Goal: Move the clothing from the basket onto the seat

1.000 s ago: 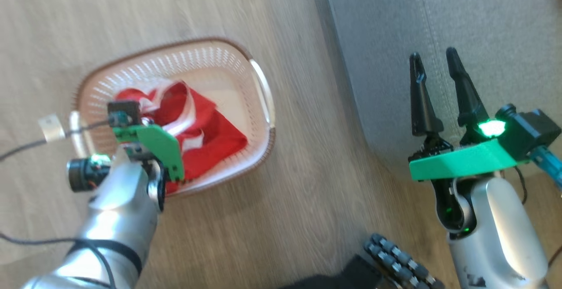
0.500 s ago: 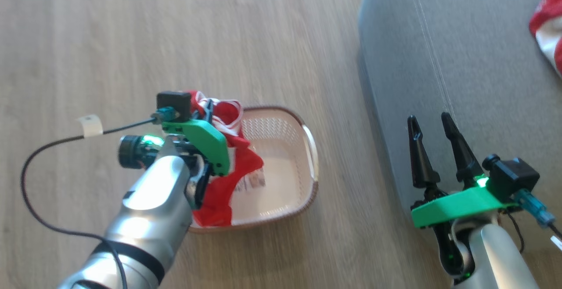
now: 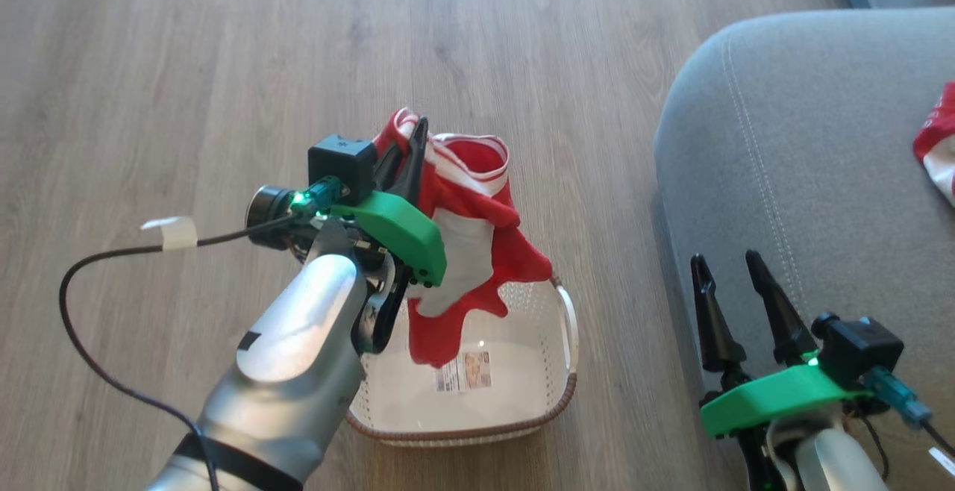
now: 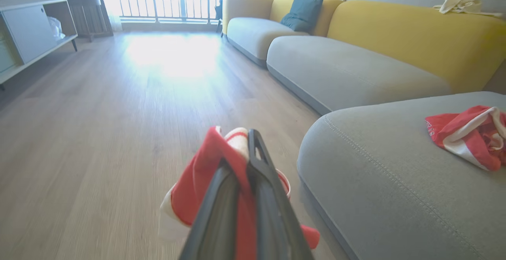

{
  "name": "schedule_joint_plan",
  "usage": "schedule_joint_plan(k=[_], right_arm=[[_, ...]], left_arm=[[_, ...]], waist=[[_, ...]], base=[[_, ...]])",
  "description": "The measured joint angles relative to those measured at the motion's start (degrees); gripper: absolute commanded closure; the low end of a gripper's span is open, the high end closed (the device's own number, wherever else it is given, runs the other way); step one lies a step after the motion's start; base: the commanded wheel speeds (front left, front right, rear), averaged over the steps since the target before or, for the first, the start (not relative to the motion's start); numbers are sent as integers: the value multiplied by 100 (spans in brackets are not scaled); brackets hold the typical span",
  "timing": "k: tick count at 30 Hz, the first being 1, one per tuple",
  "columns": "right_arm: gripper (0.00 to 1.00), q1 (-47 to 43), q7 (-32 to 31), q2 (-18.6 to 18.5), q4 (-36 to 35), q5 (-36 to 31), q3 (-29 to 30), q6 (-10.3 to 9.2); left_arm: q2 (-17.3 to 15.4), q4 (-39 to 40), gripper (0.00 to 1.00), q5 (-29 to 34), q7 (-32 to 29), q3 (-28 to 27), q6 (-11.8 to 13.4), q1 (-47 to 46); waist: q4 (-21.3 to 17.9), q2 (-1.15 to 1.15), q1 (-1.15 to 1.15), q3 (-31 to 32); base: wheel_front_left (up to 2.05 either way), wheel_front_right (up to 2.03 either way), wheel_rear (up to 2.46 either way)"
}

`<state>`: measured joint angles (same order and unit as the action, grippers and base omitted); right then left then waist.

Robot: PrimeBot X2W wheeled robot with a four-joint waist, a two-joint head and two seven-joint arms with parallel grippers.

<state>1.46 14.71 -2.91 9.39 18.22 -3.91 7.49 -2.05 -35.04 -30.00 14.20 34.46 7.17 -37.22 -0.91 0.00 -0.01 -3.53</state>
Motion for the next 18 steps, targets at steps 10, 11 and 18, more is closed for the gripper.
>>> schedule_joint_plan(k=[10,11,18], right_arm=[[0,-147,0,4,35,23,9,0],[0,-147,0,5,29,55,11,1],[0,-170,0,11,-9,60,14,0]], left_arm=[[-3,1303,100,420,2,-328,-53,100],[-2,1437,100,456,3,-337,-79,101],[-2,2381,100,659,8,-594,-145,113]], waist=[[83,0,0,311],[88,0,0,326],[156,0,0,396]], base=[[0,0,0],[0,0,0],[0,0,0]])
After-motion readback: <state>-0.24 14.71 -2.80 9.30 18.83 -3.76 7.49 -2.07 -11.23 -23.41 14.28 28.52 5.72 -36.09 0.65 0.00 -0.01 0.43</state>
